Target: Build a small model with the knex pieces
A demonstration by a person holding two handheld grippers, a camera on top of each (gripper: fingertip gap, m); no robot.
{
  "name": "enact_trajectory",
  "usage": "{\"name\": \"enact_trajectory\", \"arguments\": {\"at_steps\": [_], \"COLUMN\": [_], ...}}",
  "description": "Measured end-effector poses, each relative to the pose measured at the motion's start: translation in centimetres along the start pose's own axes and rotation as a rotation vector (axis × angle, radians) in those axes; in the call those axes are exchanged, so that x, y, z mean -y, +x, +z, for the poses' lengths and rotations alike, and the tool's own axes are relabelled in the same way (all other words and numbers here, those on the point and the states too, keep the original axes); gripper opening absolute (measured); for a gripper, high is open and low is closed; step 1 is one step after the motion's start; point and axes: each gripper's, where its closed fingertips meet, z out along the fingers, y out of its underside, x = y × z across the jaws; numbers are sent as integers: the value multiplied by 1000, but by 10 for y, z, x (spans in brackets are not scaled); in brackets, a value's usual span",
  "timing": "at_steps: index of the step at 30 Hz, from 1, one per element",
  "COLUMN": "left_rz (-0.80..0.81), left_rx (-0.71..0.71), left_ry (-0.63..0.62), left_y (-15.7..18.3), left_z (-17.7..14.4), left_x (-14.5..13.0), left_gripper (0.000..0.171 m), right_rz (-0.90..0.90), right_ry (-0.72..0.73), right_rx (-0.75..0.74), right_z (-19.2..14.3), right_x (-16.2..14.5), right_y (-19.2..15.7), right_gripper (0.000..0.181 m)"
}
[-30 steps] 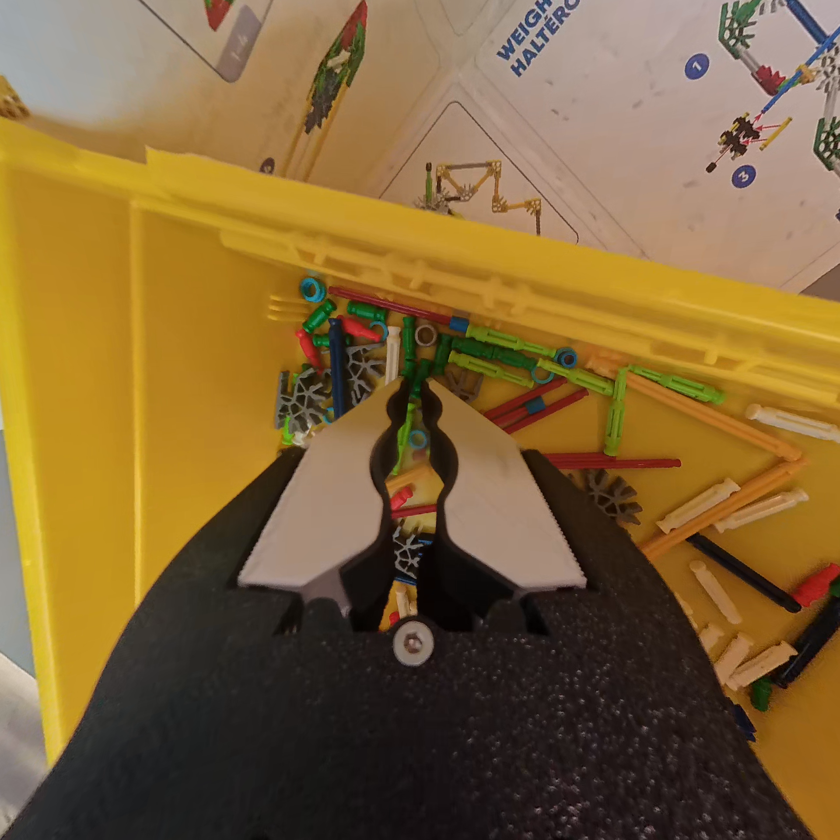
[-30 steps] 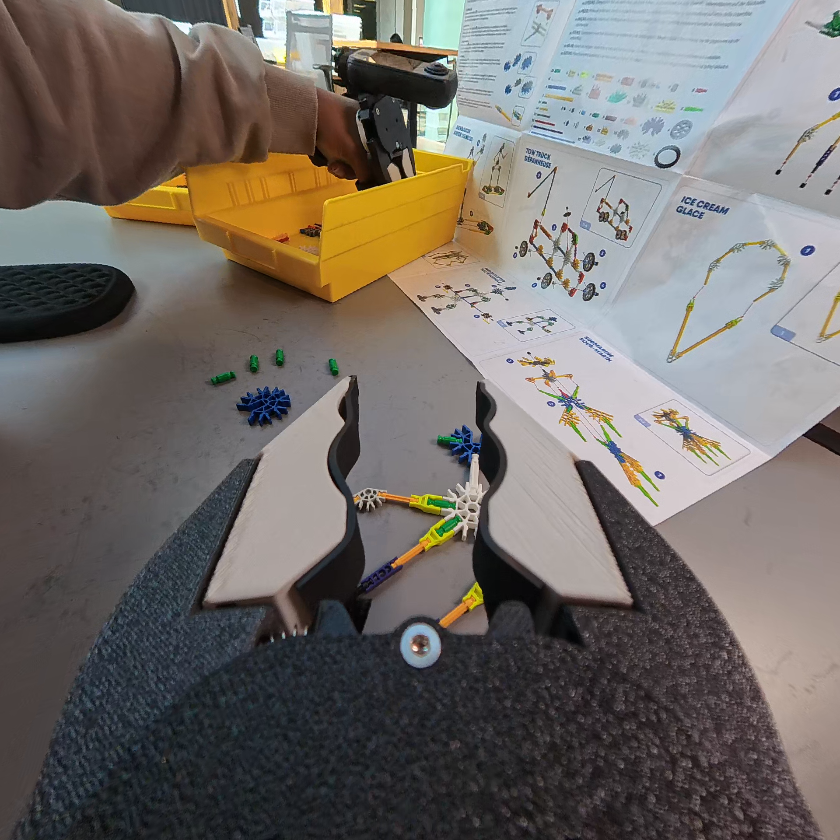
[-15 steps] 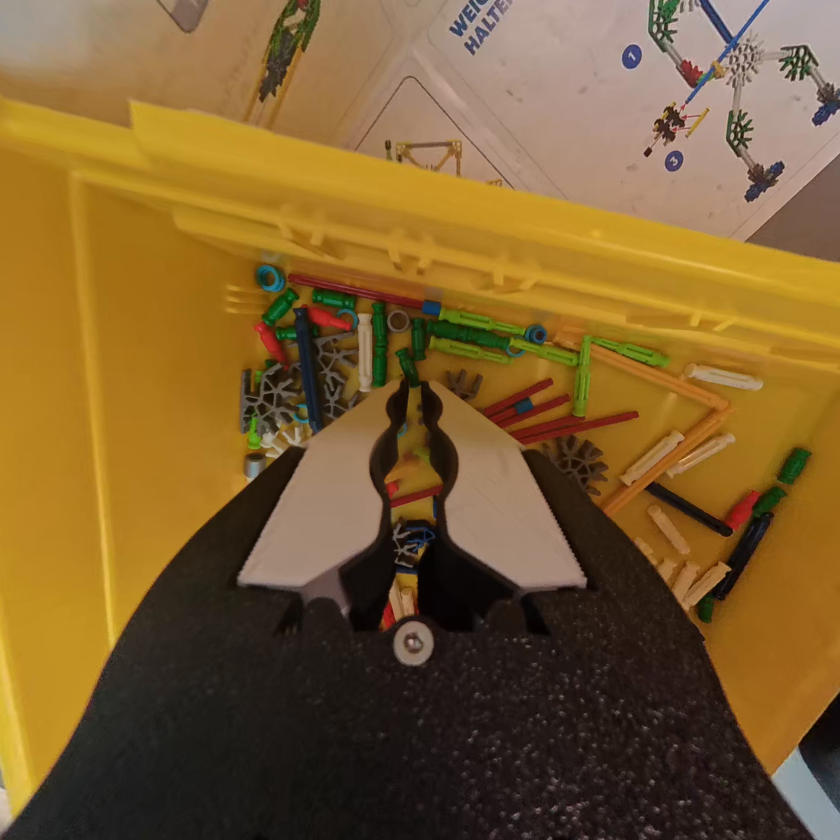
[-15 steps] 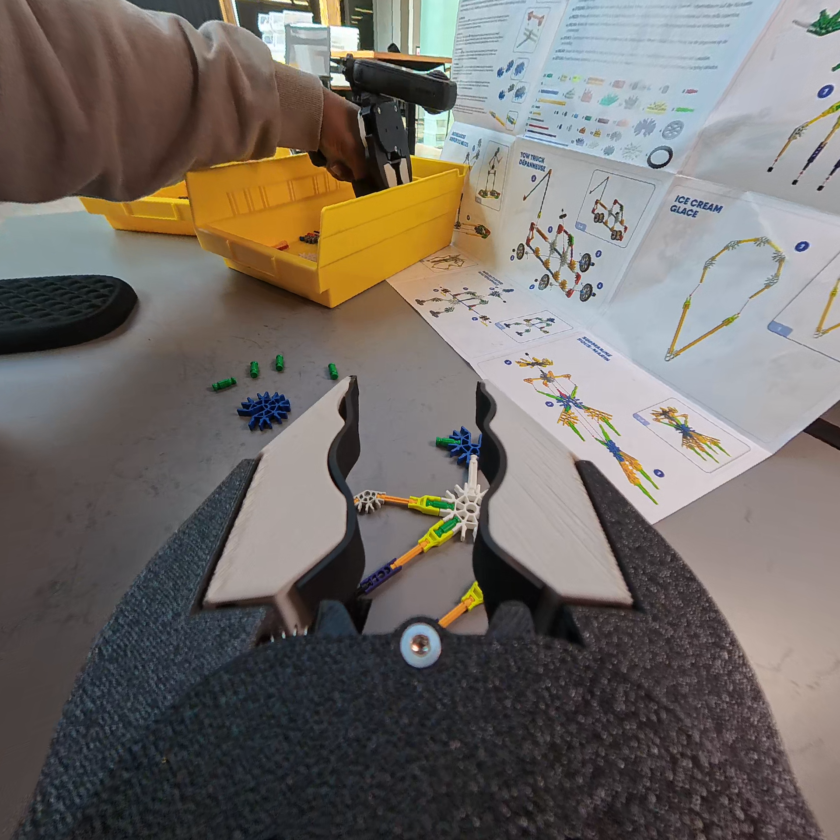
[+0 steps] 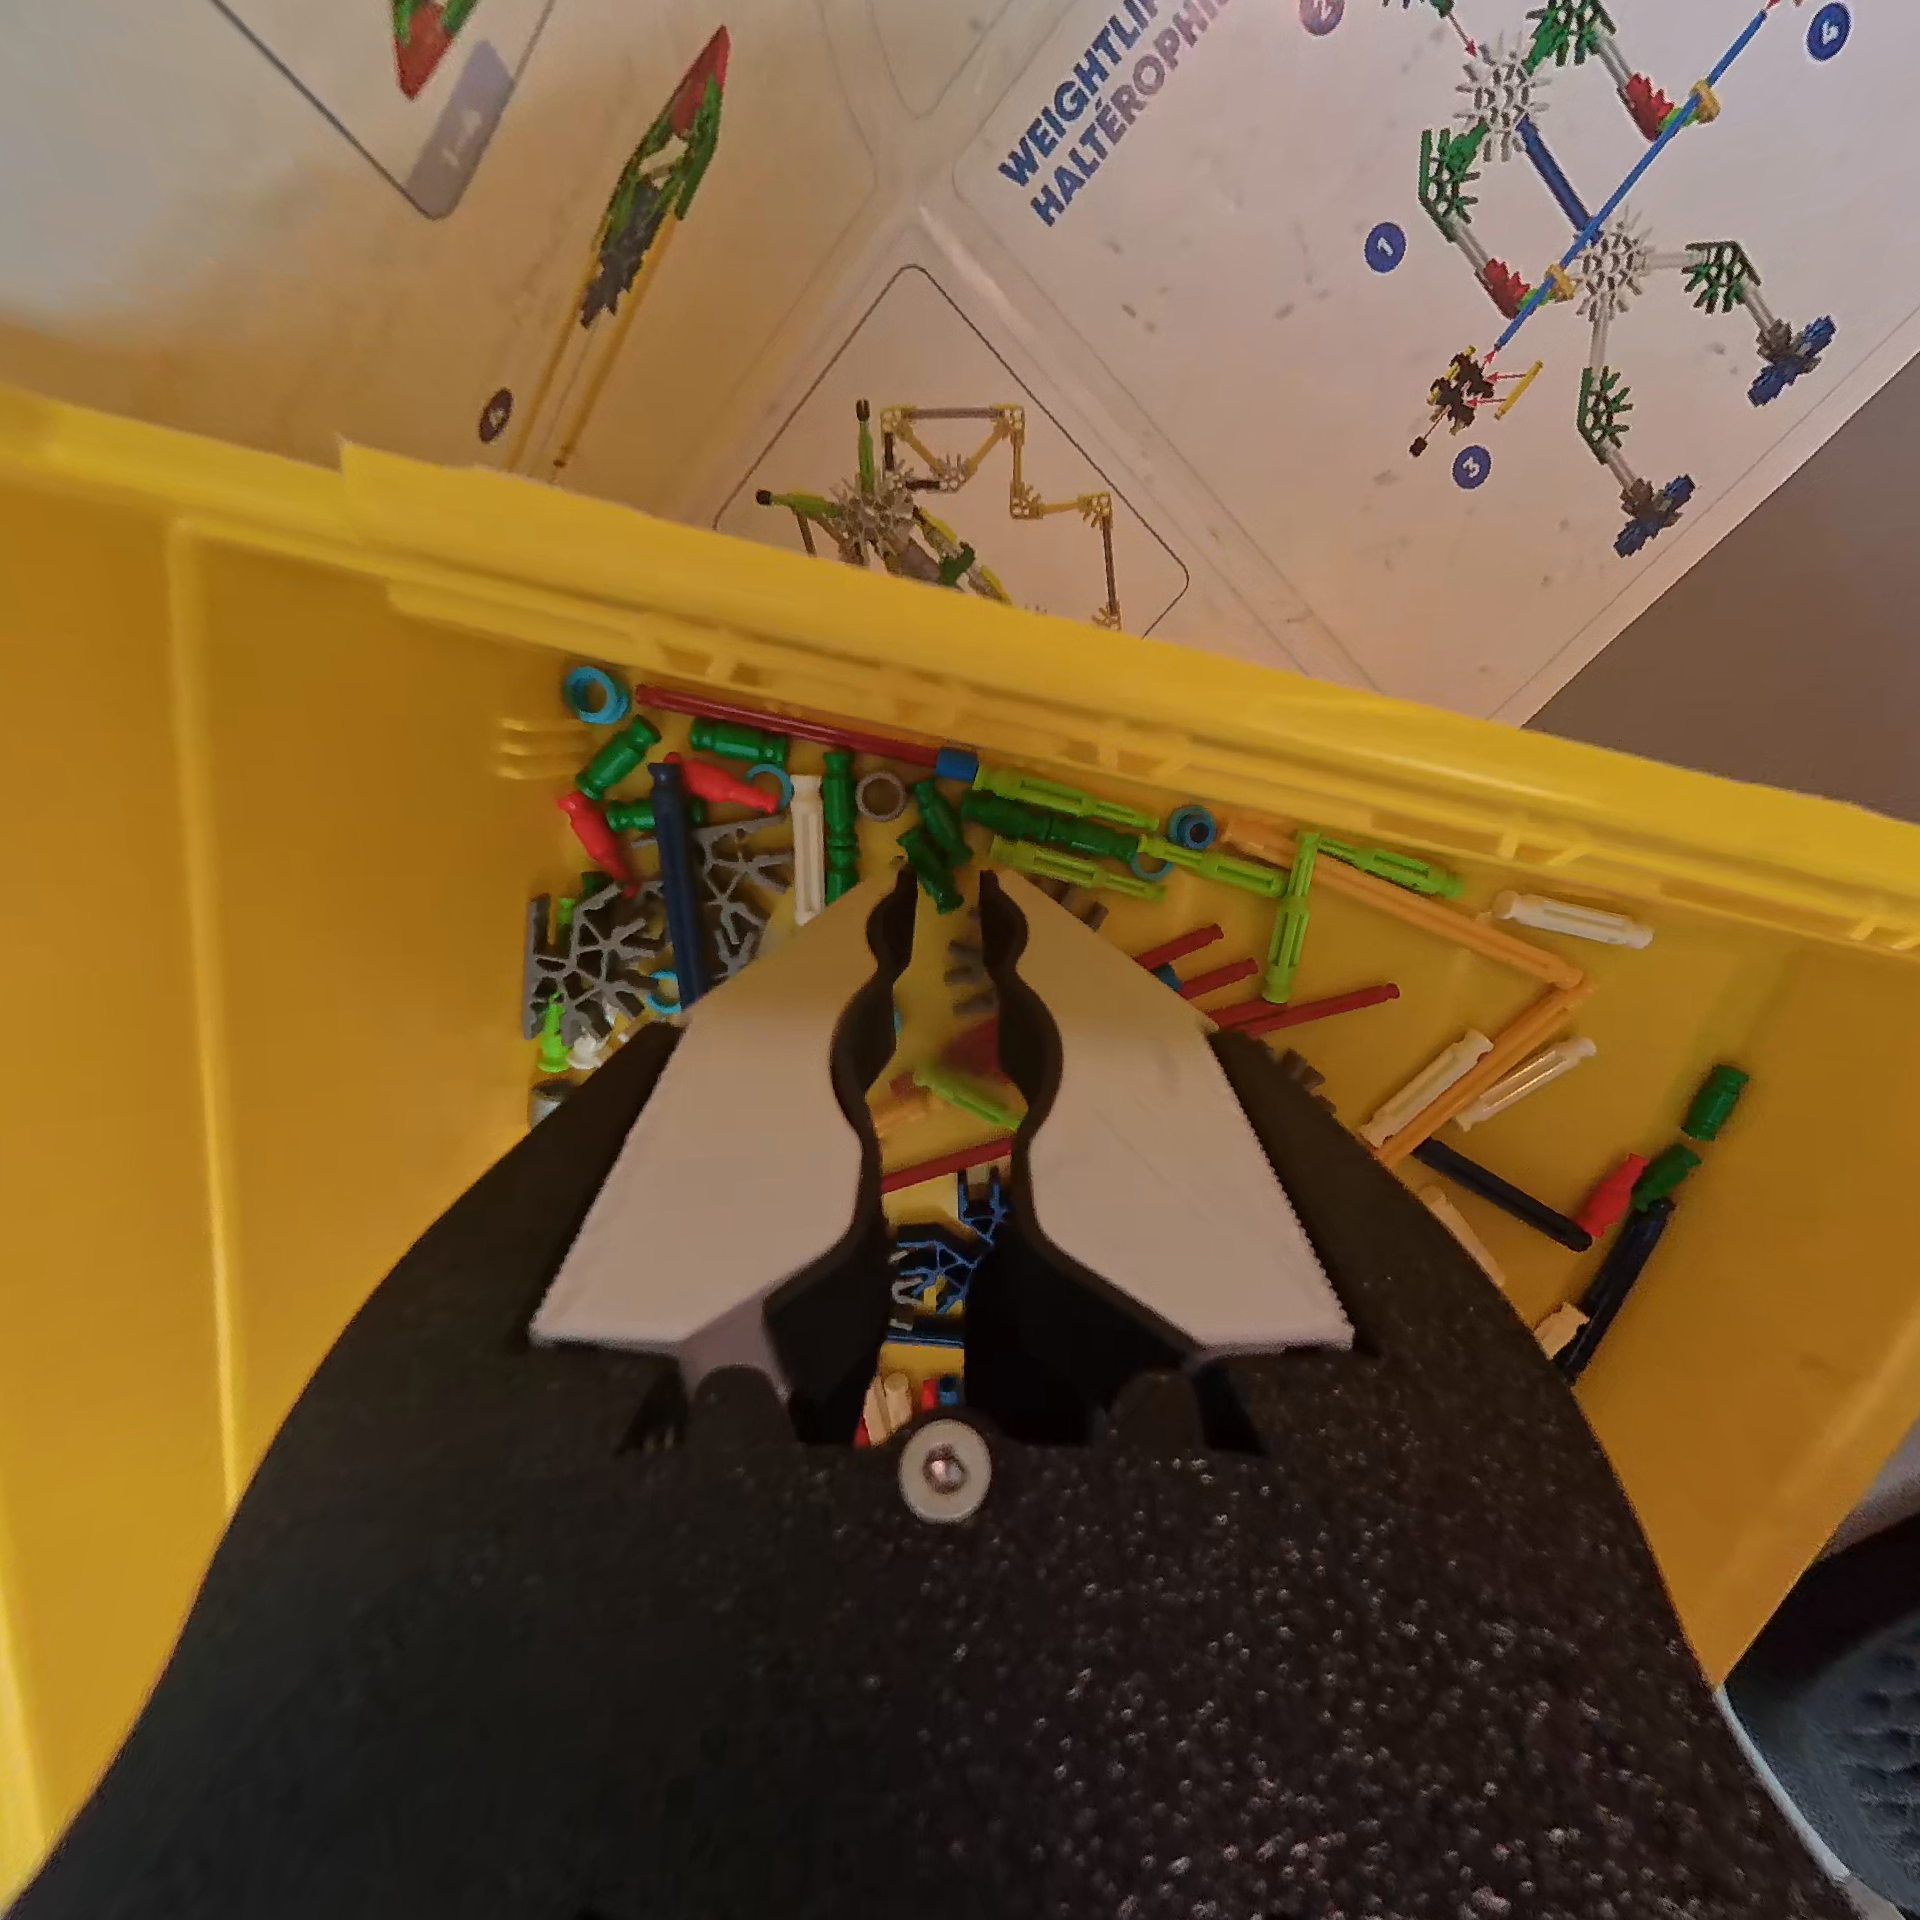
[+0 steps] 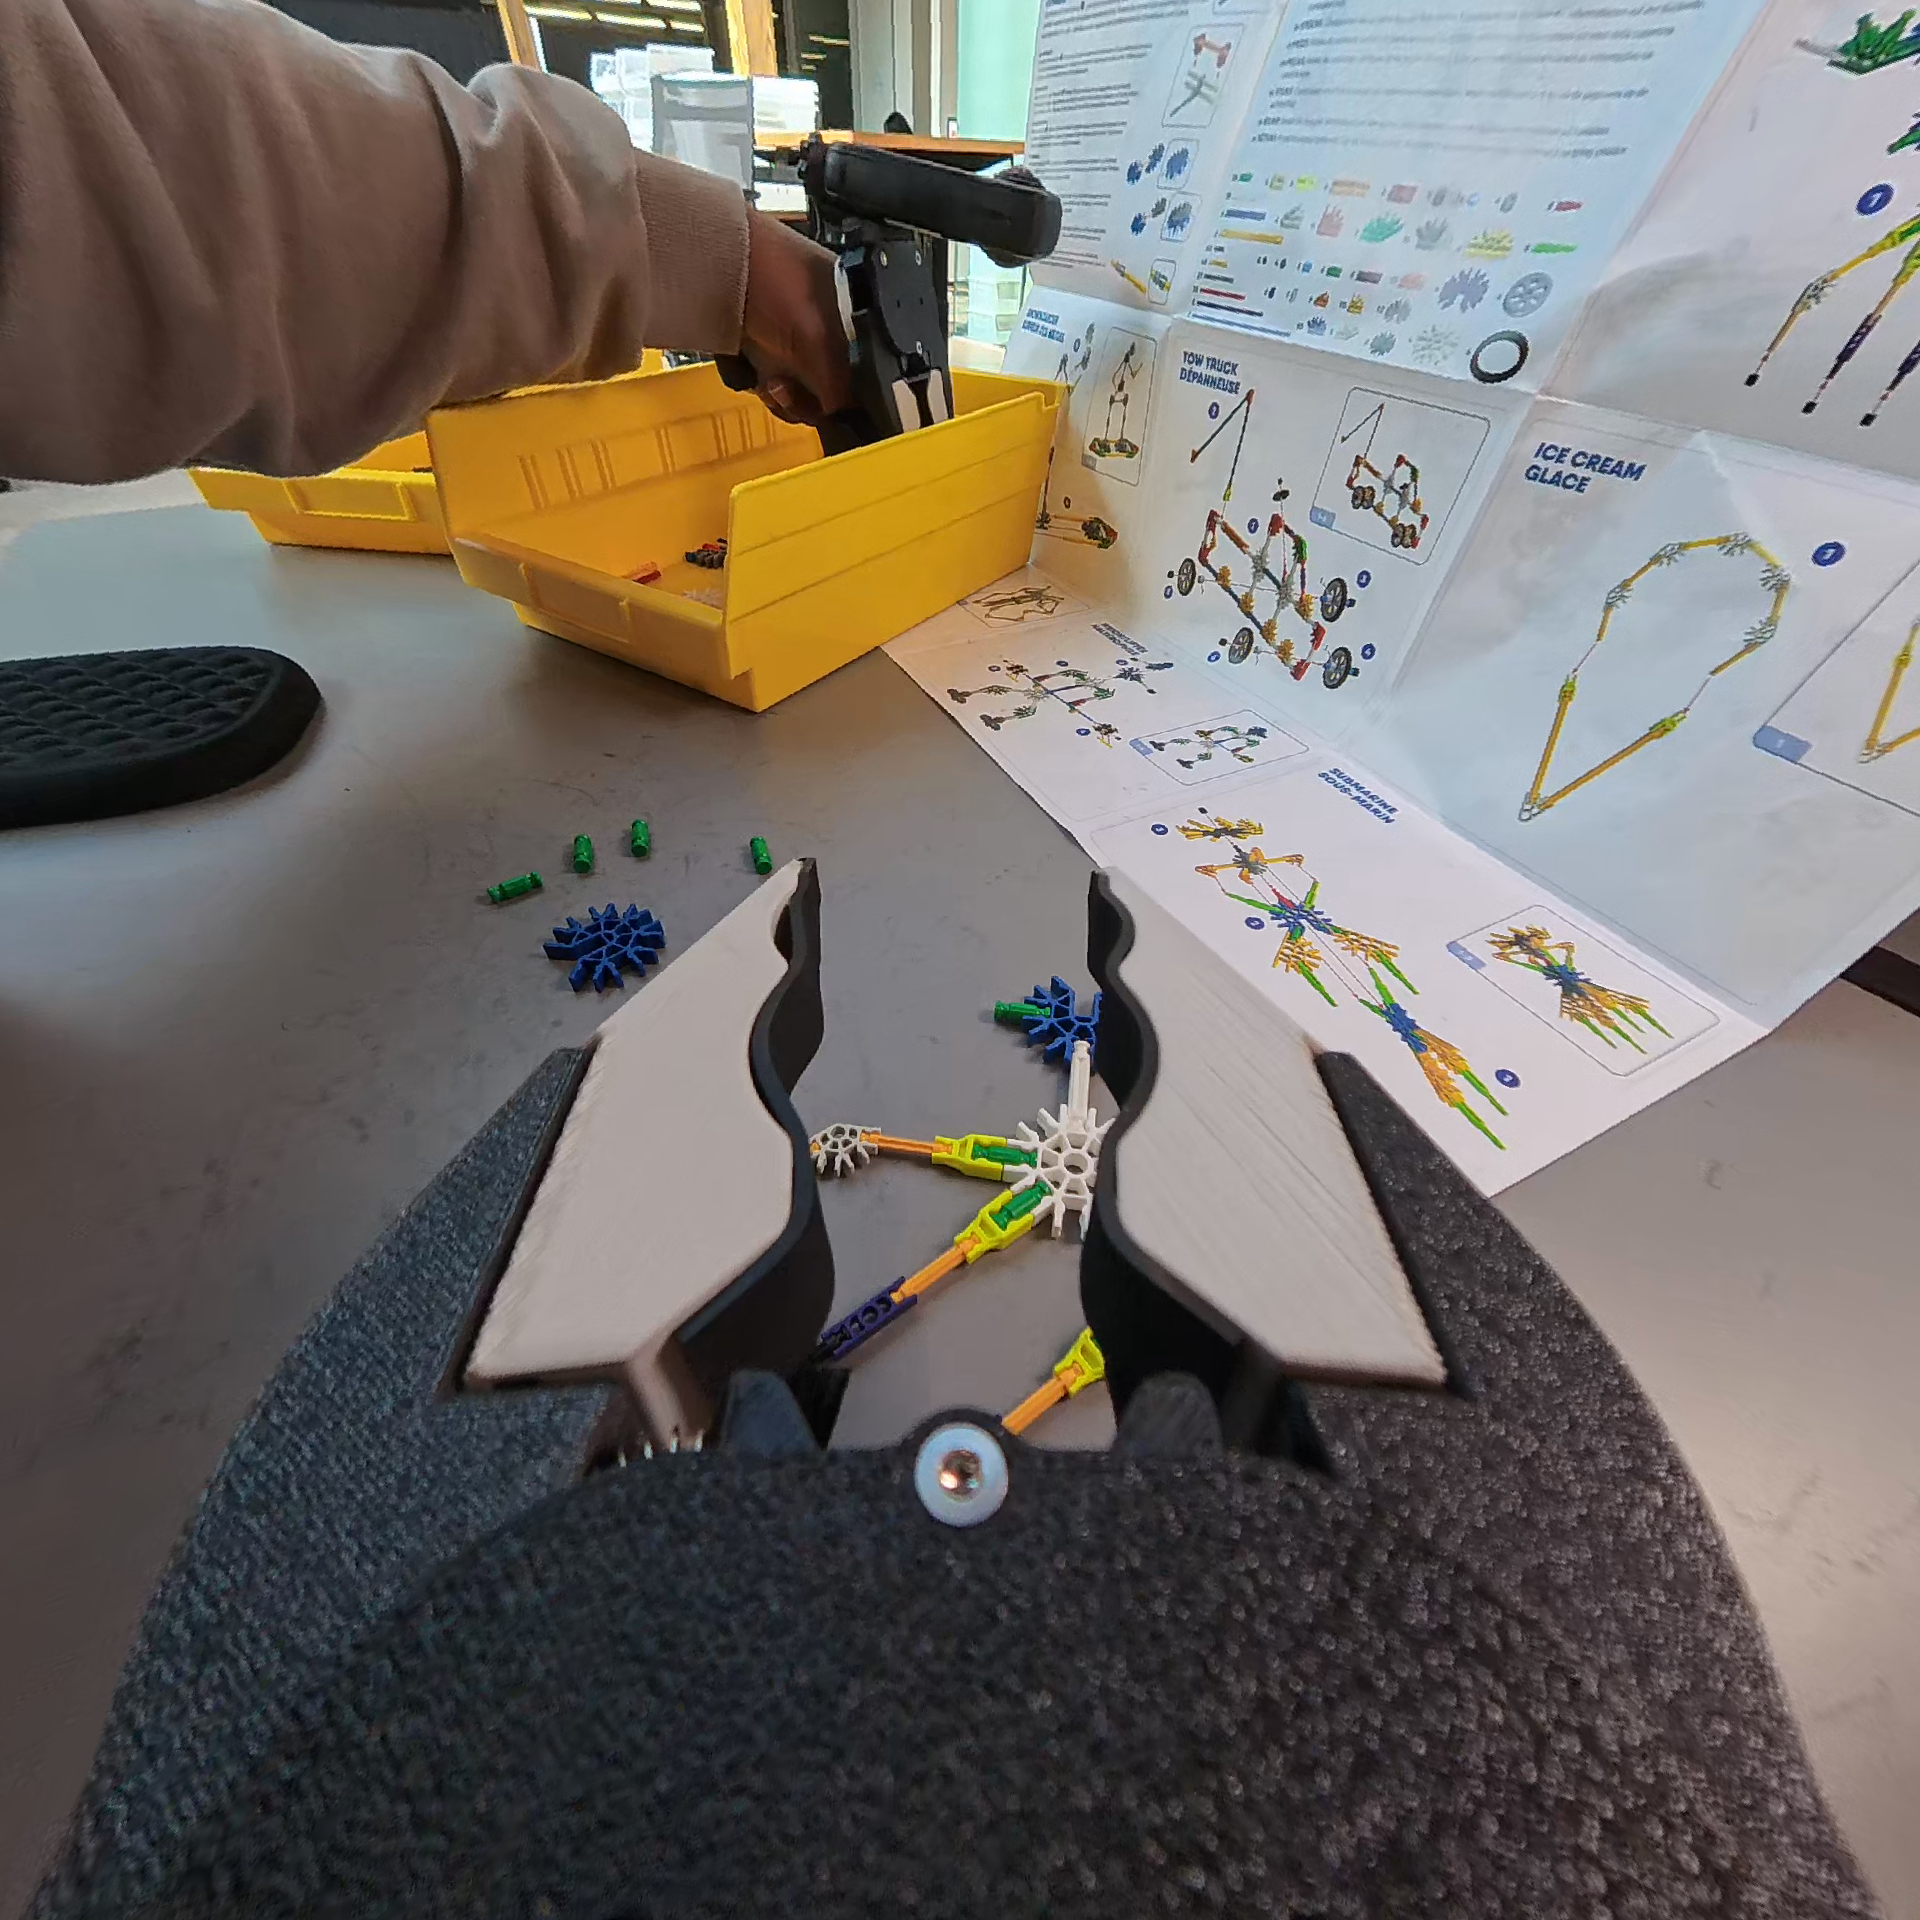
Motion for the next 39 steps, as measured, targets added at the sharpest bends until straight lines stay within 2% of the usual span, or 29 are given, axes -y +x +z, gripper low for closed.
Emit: {"name": "enact_trajectory", "arguments": {"at_steps": [11,13,15,18,21,23,25,28,32,39], "left_rz": [32,61,70,151,294,408,481,549,568,612], "left_rx": [68,123,151,187,145,91,14,-60,-120,-119], "left_ry": [-50,-61,11,169,264,271,247,205,186,127], "left_y": [-6,-10,-5,32,114,175,226,269,289,295], "left_z": [5,-2,-24,-76,-102,-91,-60,-13,13,30], "left_x": [-4,-8,1,24,40,39,32,21,22,14], "left_gripper": [6,6,6,5,5,5,6,6,6,6], "right_rz": [4,3,3,-7,-38,-59,-72,-72,-50,-67], "right_ry": [1,3,9,2,-19,-32,-38,-30,-17,-26], "right_rx": [-2,-3,-5,0,8,12,10,-3,-12,-5], "right_z": [0,0,-1,0,2,4,4,3,2,3], "right_x": [0,0,1,0,-2,-4,-5,-4,-2,-3], "right_y": [1,1,1,-1,-6,-9,-10,-8,-5,-7], "right_gripper": [50,50,50,50,51,51,51,51,51,51]}}
